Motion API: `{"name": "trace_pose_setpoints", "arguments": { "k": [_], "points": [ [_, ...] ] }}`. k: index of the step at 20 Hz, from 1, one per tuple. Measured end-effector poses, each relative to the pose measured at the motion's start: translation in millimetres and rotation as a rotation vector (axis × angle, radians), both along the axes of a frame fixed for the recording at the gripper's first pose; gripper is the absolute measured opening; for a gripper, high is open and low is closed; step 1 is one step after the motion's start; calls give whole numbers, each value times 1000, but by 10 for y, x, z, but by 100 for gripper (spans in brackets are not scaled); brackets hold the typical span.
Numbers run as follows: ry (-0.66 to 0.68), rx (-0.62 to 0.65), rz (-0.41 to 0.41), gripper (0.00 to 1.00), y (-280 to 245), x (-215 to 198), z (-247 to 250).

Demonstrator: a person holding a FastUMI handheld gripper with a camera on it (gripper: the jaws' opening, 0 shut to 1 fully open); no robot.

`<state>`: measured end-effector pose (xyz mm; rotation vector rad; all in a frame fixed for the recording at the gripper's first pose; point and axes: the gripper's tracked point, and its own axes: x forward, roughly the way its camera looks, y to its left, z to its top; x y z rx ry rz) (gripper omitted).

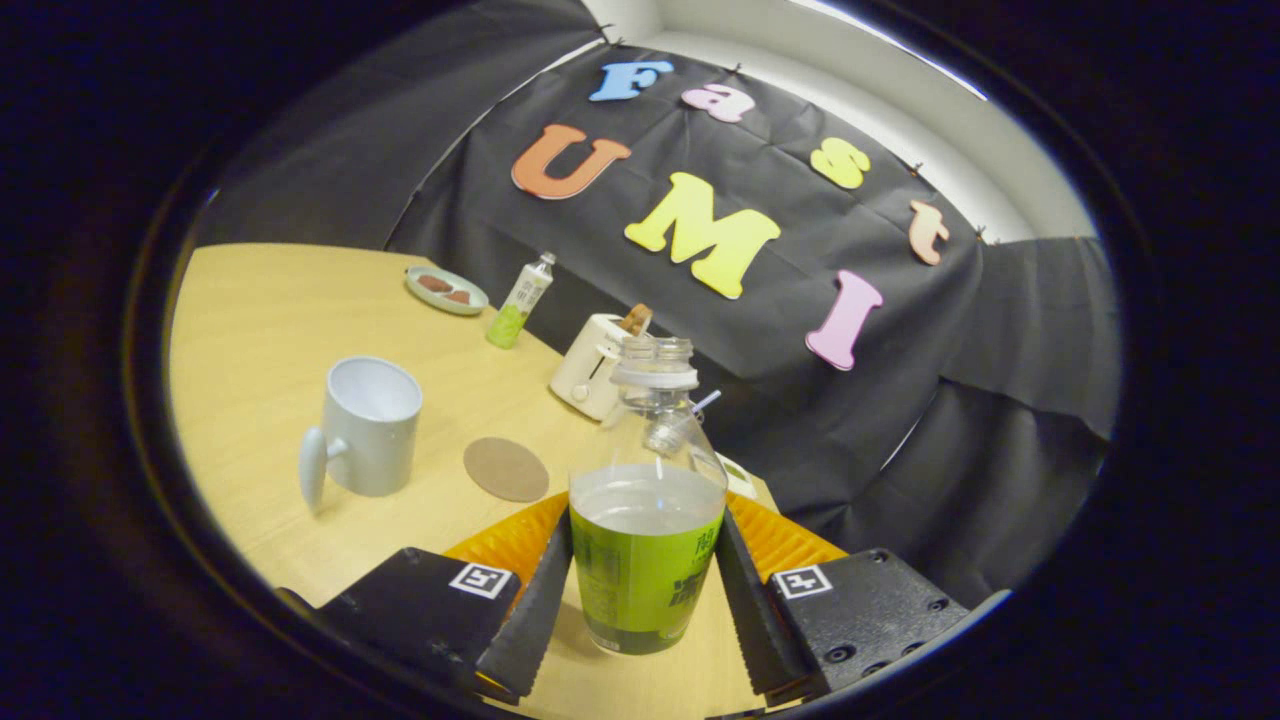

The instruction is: Take the bottle from table, then pour the juice into the cup, finally place the bottle on the coaster

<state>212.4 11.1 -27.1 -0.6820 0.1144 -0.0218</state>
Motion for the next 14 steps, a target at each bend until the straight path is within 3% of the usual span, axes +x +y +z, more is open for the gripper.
{"name": "trace_pose_setpoints", "arguments": {
  "k": [7, 14],
  "points": [
    [-55, -307, -67, 80, 240, 32, 84],
    [-96, -522, -104, 81, 407, 244, 284]
  ]
}}
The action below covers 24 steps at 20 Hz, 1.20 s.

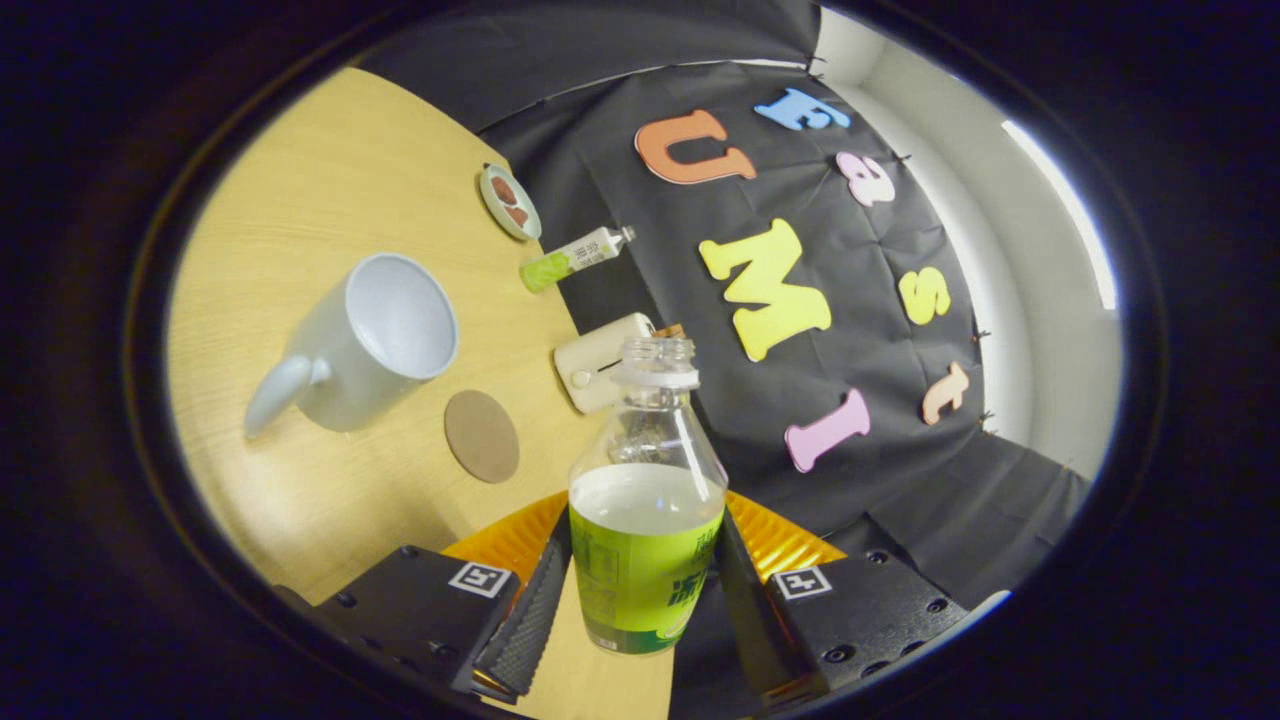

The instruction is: Take the bottle from table, then pour the juice into the cup, finally place the bottle on the coaster

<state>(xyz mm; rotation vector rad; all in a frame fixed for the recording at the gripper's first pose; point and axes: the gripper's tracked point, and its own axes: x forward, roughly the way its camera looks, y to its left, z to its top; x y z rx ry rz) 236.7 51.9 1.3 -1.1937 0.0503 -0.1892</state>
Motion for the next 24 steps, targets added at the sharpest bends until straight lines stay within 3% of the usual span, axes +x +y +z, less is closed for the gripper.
{"name": "trace_pose_setpoints", "arguments": {
  "k": [7, 13, 24],
  "points": [
    [-54, -275, -8, 80, 36, 160, 204],
    [-87, -424, 1, 80, 143, 151, 266],
    [-110, -649, -65, 80, 156, 144, 394]
  ]
}}
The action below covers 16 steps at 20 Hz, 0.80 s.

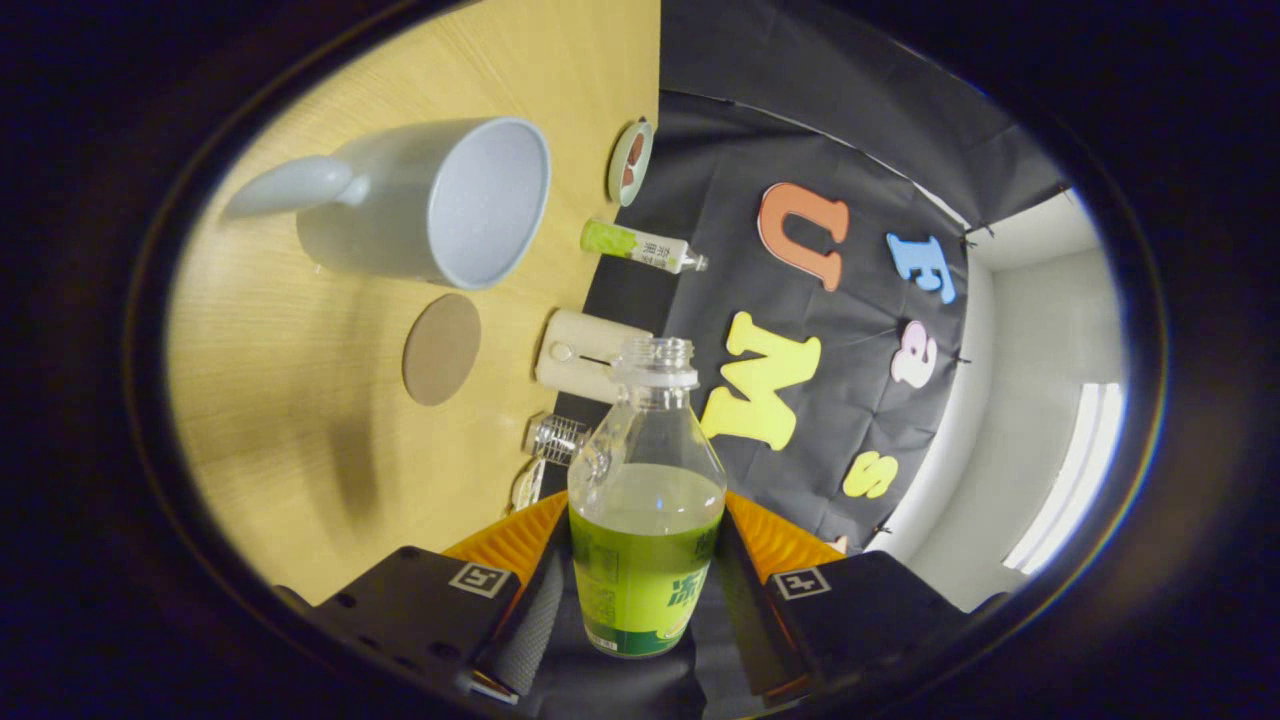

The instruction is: Take the bottle from table, then pour the juice into the cup, finally place the bottle on the coaster

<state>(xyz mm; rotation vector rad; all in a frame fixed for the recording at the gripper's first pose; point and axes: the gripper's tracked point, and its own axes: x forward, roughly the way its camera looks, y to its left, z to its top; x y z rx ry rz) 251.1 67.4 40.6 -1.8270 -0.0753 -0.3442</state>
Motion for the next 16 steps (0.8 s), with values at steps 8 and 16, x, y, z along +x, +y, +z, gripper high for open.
{"name": "trace_pose_setpoints", "arguments": {
  "k": [8, 16],
  "points": [
    [-11, -43, 1, 80, 61, -35, 70],
    [-44, -96, 10, 80, 109, -117, 180]
  ]
}}
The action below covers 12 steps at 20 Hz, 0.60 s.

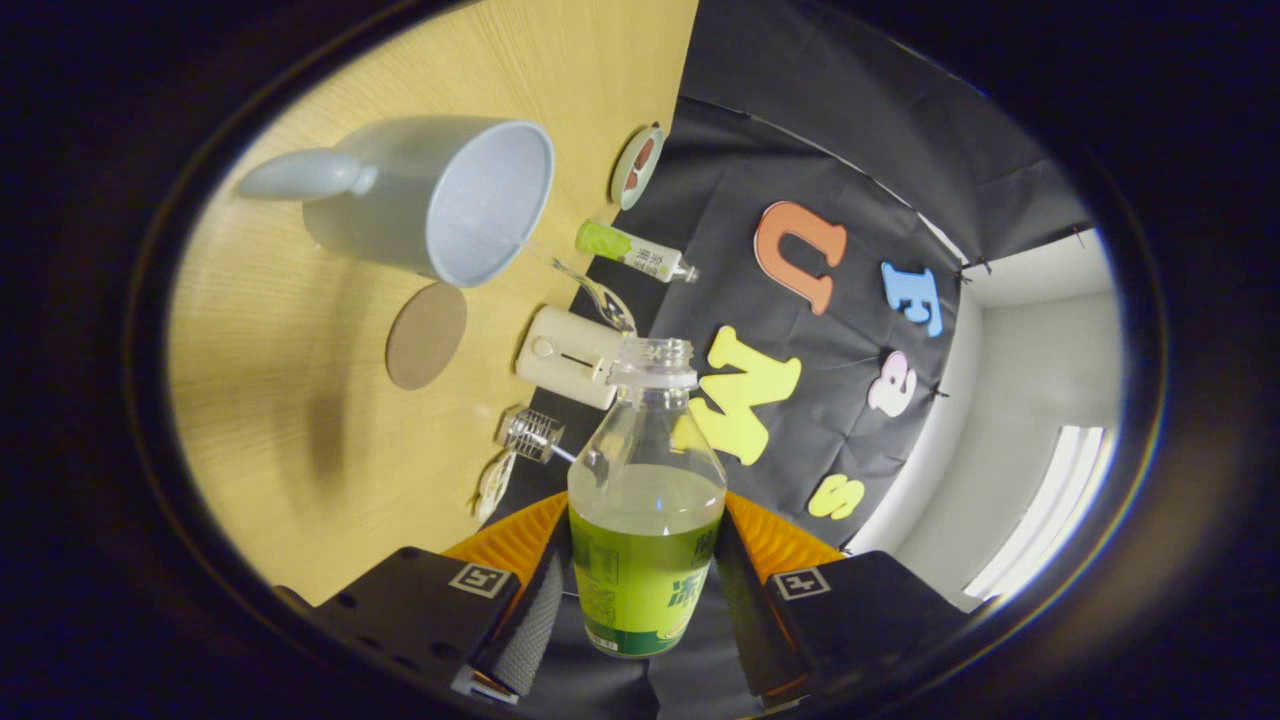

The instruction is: Take the bottle from table, then pour the juice into the cup, finally place the bottle on the coaster

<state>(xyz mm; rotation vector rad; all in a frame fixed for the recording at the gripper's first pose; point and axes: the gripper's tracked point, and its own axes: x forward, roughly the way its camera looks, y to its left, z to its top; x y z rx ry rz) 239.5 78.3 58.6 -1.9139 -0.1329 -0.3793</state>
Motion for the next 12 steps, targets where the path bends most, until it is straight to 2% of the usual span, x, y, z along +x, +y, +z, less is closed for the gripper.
{"name": "trace_pose_setpoints", "arguments": {
  "k": [12],
  "points": [
    [-31, -58, -10, 80, 43, -69, 136]
  ]
}}
